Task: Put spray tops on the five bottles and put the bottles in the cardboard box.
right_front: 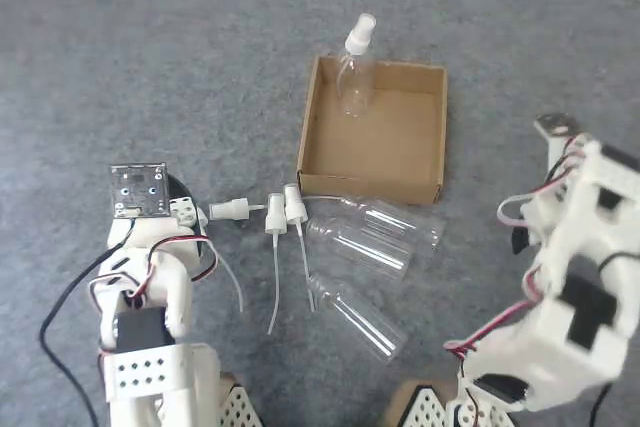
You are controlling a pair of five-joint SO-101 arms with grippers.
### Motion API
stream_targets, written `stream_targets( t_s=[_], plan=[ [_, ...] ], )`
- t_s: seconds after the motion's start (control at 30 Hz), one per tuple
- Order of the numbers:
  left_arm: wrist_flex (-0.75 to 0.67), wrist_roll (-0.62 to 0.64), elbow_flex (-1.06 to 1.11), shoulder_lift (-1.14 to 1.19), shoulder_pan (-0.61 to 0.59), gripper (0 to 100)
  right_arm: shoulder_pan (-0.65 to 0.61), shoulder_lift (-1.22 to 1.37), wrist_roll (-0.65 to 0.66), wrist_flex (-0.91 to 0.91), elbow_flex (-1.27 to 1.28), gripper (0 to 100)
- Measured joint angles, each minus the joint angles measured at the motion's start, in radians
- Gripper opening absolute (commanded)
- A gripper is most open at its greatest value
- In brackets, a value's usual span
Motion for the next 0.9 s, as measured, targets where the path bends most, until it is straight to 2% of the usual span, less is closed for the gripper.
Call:
stream_targets(
  t_s=[0.13,0.3,0.47,0.67,0.9],
  plan=[
    [0.000,0.000,0.000,0.000,0.000,1,-0.005,-0.189,0.014,-0.127,0.247,2.5],
    [0.000,0.000,0.000,0.000,0.000,1,-0.005,-0.345,0.017,-0.229,0.443,16.3],
    [0.000,0.000,0.000,0.000,0.000,1,-0.008,-0.376,0.017,-0.281,0.494,27.0],
    [0.000,0.000,0.000,0.000,0.000,1,-0.006,-0.388,-0.012,-0.296,0.543,27.4],
    [0.000,0.000,0.000,0.000,0.000,1,-0.003,-0.528,-0.055,-0.308,0.548,27.1]
  ],
)
